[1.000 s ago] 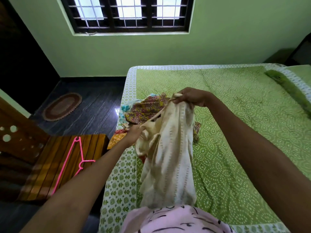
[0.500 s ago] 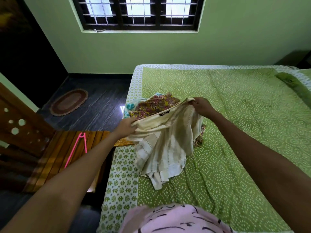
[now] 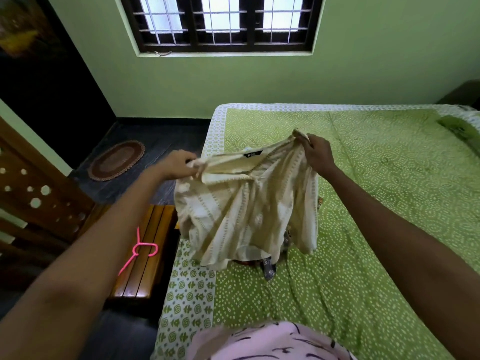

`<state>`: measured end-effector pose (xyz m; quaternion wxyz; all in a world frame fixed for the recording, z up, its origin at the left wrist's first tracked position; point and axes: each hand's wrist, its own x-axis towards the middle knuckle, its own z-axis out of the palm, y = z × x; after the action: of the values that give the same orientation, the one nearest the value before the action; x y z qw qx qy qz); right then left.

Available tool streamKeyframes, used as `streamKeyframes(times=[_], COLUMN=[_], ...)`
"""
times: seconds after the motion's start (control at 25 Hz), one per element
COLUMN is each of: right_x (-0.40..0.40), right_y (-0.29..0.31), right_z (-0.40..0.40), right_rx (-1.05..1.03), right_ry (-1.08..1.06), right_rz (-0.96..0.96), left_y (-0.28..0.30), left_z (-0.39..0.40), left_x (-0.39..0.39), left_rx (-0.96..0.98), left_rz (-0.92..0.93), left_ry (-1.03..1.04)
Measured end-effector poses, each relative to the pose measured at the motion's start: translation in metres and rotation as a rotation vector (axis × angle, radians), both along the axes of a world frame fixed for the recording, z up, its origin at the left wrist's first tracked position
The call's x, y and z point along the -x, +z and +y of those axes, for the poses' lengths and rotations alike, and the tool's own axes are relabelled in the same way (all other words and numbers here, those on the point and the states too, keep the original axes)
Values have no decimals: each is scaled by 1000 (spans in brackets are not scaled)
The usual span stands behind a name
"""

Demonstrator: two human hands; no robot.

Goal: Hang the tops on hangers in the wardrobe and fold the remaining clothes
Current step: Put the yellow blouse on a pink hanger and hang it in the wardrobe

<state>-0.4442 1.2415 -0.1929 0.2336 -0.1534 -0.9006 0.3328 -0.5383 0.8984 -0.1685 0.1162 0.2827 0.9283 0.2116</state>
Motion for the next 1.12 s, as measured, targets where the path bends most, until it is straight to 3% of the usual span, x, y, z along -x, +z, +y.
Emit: streamKeyframes(times=[0.04, 0.16, 0.24, 0.32, 0.4, 0.48, 0.56, 0.6, 0.68, 0.72, 0.88, 0.96, 1.04, 1.12], right_x=[2, -1, -7, -13, -15, -14, -15, -16, -19, -22, -32, -42, -50, -51], right_y=[-5, -8, -10, -7, -1, -1, -3, -5, -24, -33, -35, -26, -25, -37], right_z=[-2, -6, -3, 4, 12, 14, 10, 3, -7, -10, -20, -26, -27, -29], right_rx=[31, 174, 303, 368, 197, 35, -4, -37, 2, 71, 437, 530, 338, -99], right_ry=[12, 55, 161, 323, 423, 330, 124, 77, 171, 211, 168, 370, 688, 833], right_rz=[9, -33, -177, -504, -754, -570, -242, -199, -353, -386, -212, -466, -903, -1133], left_y=[-5, -21, -31, -39, -32, -22, -14, -12, -20, -25, -29, -29, -31, -37], left_z=[-3, -9, -11, -12, -14, -13, -9, -6, -4, -3, 9, 8, -3, -18], left_x=[0, -14, -19, -23, -26, -25, -26, -28, -33, -35, -54, -68, -82, -95], left_rx=[25, -378, -476, -445, -425, -591, -715, -654, -473, -451, -536, -564, -458, -50], left_rz=[76, 276, 177, -1, -162, -282, -238, -153, -37, -35, 9, -104, -250, -224], left_ry=[9, 262, 337, 323, 314, 347, 401, 400, 363, 371, 422, 400, 239, 12])
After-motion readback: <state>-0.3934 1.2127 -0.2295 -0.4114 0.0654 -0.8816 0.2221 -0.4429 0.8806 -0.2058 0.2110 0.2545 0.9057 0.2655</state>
